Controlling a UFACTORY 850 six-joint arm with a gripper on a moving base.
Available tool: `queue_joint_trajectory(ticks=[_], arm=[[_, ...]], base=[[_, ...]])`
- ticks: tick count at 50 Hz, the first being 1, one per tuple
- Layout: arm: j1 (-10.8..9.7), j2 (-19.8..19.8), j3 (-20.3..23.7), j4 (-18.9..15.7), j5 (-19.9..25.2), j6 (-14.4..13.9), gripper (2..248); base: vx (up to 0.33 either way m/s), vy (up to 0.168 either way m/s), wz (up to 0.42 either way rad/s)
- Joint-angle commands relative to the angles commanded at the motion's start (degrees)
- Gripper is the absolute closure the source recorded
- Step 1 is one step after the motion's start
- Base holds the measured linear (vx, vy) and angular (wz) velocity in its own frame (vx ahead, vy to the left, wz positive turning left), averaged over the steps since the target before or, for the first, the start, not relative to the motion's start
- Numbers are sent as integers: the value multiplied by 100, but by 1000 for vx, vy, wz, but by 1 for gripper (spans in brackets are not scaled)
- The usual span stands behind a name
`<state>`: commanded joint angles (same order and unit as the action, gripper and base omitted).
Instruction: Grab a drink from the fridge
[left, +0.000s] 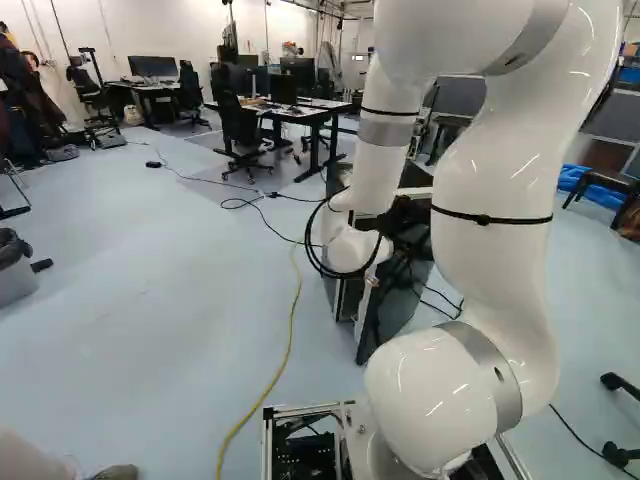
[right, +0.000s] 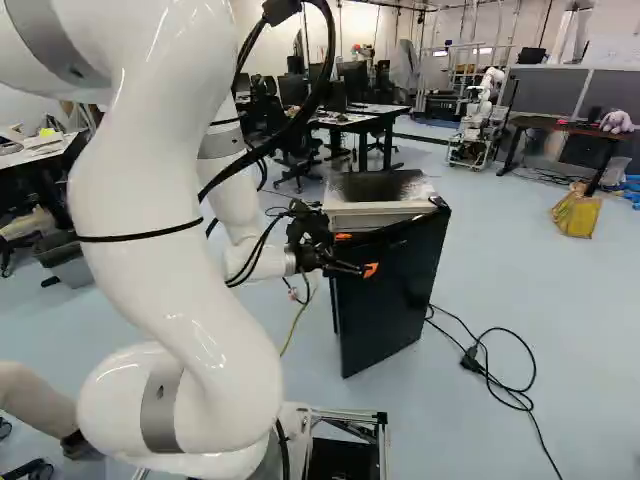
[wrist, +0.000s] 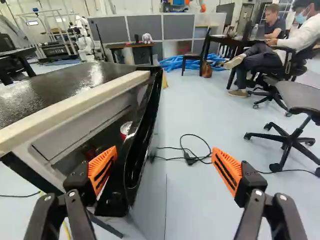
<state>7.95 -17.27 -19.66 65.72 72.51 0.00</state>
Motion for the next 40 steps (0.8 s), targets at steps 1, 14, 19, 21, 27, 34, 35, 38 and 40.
queue_joint_trajectory(ticks=[1,14,19,21,27,34,35,38,40], arm=[[-10,12,18,12,11,0,3],[-147,165,238,175,144,0,3],[-207,220,316,230,173,0,3],[-233,242,346,242,178,0,3],[-321,300,429,257,184,0,3],[-450,356,508,258,185,0,3],[-471,363,517,258,185,0,3],[-540,380,541,258,185,0,3],[-589,389,554,258,185,0,3]], base=[[0,0,0],[0,0,0],[0,0,0],[0,0,0],[0,0,0],[0,0,0],[0,0,0],[0,0,0],[0,0,0]])
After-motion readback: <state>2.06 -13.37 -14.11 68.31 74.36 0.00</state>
